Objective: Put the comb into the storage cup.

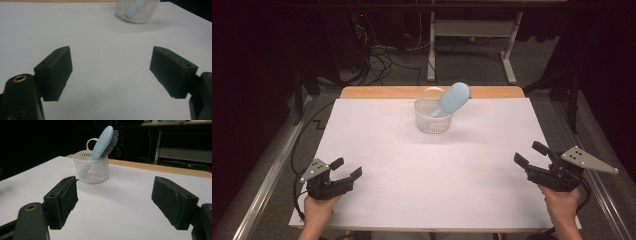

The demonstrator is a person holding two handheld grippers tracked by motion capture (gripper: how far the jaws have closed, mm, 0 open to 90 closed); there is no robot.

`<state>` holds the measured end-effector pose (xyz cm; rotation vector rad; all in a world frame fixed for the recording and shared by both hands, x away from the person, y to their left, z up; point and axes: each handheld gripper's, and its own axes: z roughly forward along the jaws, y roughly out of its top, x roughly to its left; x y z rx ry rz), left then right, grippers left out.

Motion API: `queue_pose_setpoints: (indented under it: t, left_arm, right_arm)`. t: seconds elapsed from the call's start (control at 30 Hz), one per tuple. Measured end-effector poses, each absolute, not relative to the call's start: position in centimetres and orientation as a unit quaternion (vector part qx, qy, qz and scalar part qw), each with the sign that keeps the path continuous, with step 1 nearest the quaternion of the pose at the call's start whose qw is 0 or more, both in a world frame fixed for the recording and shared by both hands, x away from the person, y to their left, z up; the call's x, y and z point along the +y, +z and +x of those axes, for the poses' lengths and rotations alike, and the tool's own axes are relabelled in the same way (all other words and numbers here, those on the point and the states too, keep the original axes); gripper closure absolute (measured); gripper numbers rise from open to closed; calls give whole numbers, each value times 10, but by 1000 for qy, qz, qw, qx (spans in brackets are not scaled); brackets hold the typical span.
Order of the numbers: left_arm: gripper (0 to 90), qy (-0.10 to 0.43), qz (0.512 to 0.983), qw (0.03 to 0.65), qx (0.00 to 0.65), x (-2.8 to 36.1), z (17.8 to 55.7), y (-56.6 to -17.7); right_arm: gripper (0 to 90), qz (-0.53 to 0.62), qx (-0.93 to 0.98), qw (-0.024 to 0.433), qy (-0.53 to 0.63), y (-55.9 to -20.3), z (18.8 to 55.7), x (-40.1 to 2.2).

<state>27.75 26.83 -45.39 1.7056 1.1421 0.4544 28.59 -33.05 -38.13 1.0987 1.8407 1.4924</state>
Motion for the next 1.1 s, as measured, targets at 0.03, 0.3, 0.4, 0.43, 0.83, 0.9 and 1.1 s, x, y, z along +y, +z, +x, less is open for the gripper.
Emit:
queue_pose_setpoints:
  t: [0.03,0.3,0.4,0.43,0.83,0.9,1.1]
  left_arm:
    - [178,188,704,497,472,268,277,-454]
    - [178,187,704,497,471,268,277,-454]
    - [178,187,704,497,472,268,277,-454]
    - [178,187,704,497,472,268,277,-454]
    - [178,187,704,497,472,269,277,-454]
    - [178,187,704,497,471,269,277,-454]
    - [178,187,704,497,472,269,277,-454]
  right_arm:
    - [215,407,680,261,552,-382,286,-330]
    - [200,413,675,248,559,-389,285,-331]
    - [200,413,675,248,558,-391,284,-330]
    - [200,413,676,247,558,-391,284,-330]
    - [201,419,681,246,548,-401,282,-329]
    - [201,420,681,245,547,-403,282,-328]
    - [201,422,683,242,545,-407,280,-329]
